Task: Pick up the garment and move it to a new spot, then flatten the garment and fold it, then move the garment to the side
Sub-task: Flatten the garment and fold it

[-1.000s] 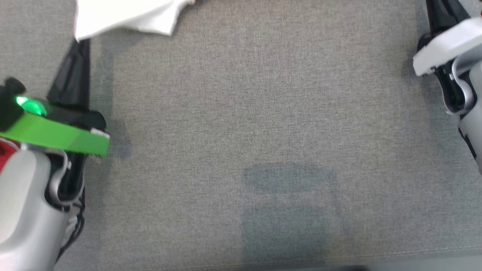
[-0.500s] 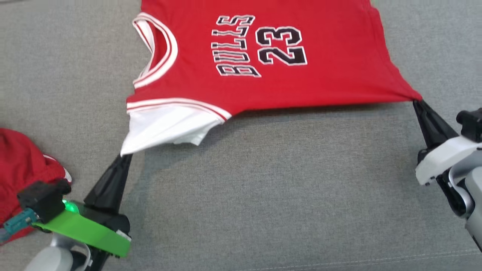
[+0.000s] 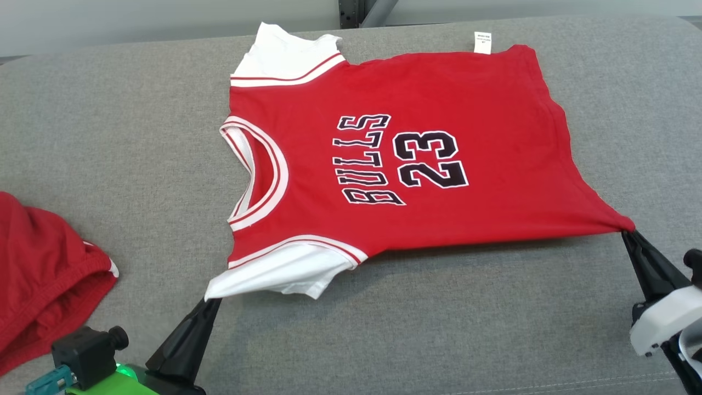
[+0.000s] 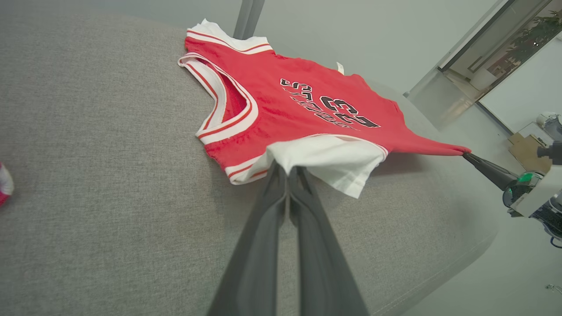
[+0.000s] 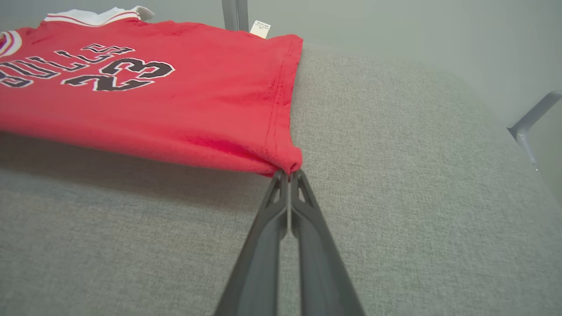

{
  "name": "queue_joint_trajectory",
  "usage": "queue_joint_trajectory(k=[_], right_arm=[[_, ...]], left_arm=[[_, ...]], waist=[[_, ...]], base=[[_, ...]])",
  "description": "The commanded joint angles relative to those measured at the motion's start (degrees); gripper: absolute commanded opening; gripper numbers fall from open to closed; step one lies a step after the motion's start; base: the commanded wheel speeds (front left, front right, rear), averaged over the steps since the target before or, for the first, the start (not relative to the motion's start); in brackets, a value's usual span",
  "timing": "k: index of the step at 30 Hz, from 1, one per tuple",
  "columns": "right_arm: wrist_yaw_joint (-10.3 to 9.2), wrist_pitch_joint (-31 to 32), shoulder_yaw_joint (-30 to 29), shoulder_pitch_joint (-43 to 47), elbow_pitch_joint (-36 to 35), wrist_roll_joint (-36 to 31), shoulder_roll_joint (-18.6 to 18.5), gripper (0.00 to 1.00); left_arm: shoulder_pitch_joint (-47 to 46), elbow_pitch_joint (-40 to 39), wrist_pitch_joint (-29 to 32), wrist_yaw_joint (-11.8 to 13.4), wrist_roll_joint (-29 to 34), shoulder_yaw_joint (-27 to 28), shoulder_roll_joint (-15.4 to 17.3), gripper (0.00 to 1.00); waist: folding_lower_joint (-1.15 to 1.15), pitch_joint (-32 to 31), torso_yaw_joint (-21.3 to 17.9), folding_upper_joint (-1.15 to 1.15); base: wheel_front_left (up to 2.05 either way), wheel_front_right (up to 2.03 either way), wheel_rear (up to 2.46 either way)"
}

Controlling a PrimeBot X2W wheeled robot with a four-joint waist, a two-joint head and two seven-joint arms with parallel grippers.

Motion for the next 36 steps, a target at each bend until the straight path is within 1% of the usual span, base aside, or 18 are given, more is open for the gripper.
queue_joint_trajectory(k=[1,4,6,9,14,19,24,30,32,36], right_arm=[[-0.12,-0.13,-0.78,2.04,-1.0,-0.88,-0.43,0.0],[-0.12,0.33,-1.41,4.42,-3.05,-1.41,-0.4,0.0],[-0.11,1.53,-1.51,4.56,-4.42,-1.97,0.43,0.0],[-0.11,4.0,-1.29,2.93,-4.88,-2.44,1.4,0.0],[-0.11,8.59,-0.74,-1.68,-1.72,-1.91,3.75,0.0],[-0.11,10.14,-1.11,-7.65,2.66,-1.2,5.56,0.0],[-0.11,9.43,-0.76,-13.56,6.54,-1.25,6.23,0.0],[-0.11,7.02,0.01,-19.03,10.4,-2.62,6.18,0.0],[-0.11,6.19,0.8,-20.57,12.19,-3.55,6.11,0.0],[-0.11,4.42,1.91,-23.48,15.17,-4.43,6.34,0.0]], left_arm=[[1.29,-0.94,0.36,0.41,-0.89,0.21,0.54,0.0],[1.87,-2.47,0.6,0.83,-2.01,0.5,0.19,0.0],[1.42,-2.59,0.66,1.19,-2.2,0.53,-0.42,0.0],[-0.88,-1.77,0.71,0.23,-3.18,0.25,-1.84,0.0],[-6.22,1.84,1.36,-1.08,-2.9,-0.66,-4.35,0.0],[-13.87,7.3,0.36,-2.01,-0.3,-0.9,-7.26,0.0],[-20.75,13.23,-1.25,-3.62,1.42,-1.13,-9.47,0.0],[-26.74,19.15,-2.42,-4.64,3.74,-1.77,-11.1,0.0],[-28.81,21.53,-2.87,-4.99,4.07,-2.36,-12.17,0.0],[-33.12,26.54,-4.81,-5.55,7.06,-2.96,-13.6,0.0]], waist=[[0.01,-0.05,0.11,0.0],[0.01,0.18,-0.06,0.0],[0.01,0.23,-0.44,0.0],[0.01,0.49,-0.87,0.0],[0.01,1.38,-1.05,0.0],[0.01,3.06,-0.4,0.0],[0.01,4.86,-0.14,0.0],[0.01,6.83,0.1,0.0],[0.01,7.58,0.37,0.0],[0.01,9.01,0.7,0.0]], base=[[0.0,0.0,0.0],[0.0,0.0,0.0],[0.0,0.0,0.0],[0.0,0.0,0.0],[0.0,0.0,0.0],[0.0,0.0,0.0],[0.0,0.0,0.0],[0.0,0.0,0.0],[0.0,0.0,0.0],[0.0,0.0,0.0]])
